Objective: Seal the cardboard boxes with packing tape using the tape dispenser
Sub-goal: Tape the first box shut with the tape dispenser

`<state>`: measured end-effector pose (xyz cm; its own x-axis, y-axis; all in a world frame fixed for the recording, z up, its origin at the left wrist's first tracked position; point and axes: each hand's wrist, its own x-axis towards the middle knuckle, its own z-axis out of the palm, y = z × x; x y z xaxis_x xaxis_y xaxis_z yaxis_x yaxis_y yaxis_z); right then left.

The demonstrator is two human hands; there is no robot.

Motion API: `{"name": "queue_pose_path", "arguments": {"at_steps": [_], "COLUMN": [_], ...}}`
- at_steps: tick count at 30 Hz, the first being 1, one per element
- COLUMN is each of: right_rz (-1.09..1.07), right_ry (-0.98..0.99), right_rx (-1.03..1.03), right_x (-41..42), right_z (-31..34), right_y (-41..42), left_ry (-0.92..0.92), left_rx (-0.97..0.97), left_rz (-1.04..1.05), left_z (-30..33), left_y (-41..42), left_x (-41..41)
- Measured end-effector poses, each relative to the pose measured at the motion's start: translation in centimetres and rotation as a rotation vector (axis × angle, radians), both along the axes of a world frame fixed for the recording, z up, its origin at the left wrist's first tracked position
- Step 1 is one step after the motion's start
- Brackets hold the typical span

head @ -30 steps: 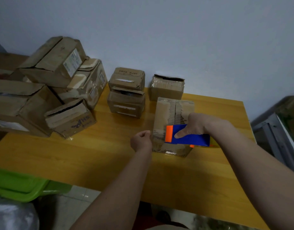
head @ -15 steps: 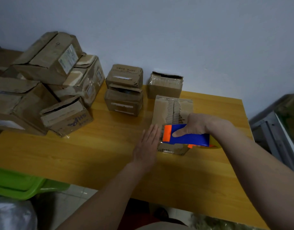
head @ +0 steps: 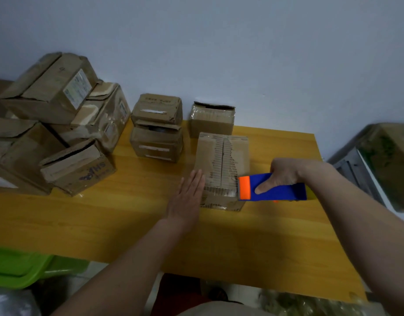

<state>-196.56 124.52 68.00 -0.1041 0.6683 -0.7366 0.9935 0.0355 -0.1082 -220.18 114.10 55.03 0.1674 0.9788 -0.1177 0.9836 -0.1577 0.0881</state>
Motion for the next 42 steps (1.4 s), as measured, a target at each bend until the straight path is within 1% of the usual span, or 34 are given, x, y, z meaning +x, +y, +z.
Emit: {"name": "queue_pose_path", "arguments": {"at_steps": [2, 4, 5, 6, 8, 9, 10, 15, 20, 26, 30, 36, 39, 42], "right_rz": [-0.014, -0.024, -0.027, -0.028, -0.026, -0.027, -0.033, -0.054, -0.071, -0.100, -0.107, -0.131, -0.106, -0.054], "right_ry": [0.004, 0.012, 0.015, 0.019, 0.022, 0.024, 0.029, 0.055, 0.061, 0.084, 0.039, -0.007, -0.079, -0.164], "right_rx": [-0.002, -0.003, -0.005, -0.008, -0.015, -0.020, -0.028, -0.064, -0.075, -0.105, -0.106, -0.094, -0.043, 0.047], "right_x": [0.1, 0.5, 0.6, 0.6, 0.6, 0.6, 0.7, 1.5, 4.7, 7.0, 8.3, 7.5, 6.4, 4.3], "right_z": [-0.2, -0.3, -0.3, -0.3, -0.5, -0.5, -0.6, -1.0, -0.8, -0.6, -0.5, -1.2, -2.3, -3.2], "right_y": [0.0, 0.1, 0.0, 0.0, 0.0, 0.0, 0.1, -0.1, -0.4, -0.4, -0.4, -0.6, -0.7, -0.7], "left_ry": [-0.002, -0.093, -0.153, -0.171, -0.093, -0.050, -0.022, -0.005, 0.018, 0.006, -0.044, 0.095, 0.089, 0.092], "left_rx": [-0.004, 0.046, 0.085, 0.105, 0.078, 0.049, 0.031, 0.005, -0.002, -0.024, -0.066, -0.092, -0.069, -0.091], "left_rz": [0.034, 0.073, 0.060, 0.009, -0.133, -0.160, -0.152, -0.125, -0.133, -0.130, -0.086, -0.039, -0.037, -0.037], "left_z": [0.3, 0.8, 1.1, 1.3, 1.2, 1.0, 0.7, 0.4, 0.4, 1.2, 1.6, 0.8, 0.3, 0.4], "left_y": [-0.1, -0.2, -0.3, -0.3, -0.4, -0.3, -0.2, 0.0, 0.2, 0.4, 0.7, 1.0, 0.8, 1.0], "left_x": [0.6, 1.9, 2.7, 3.7, 5.2, 5.6, 5.8, 5.8, 5.6, 5.8, 6.5, 7.9, 8.0, 8.0]}}
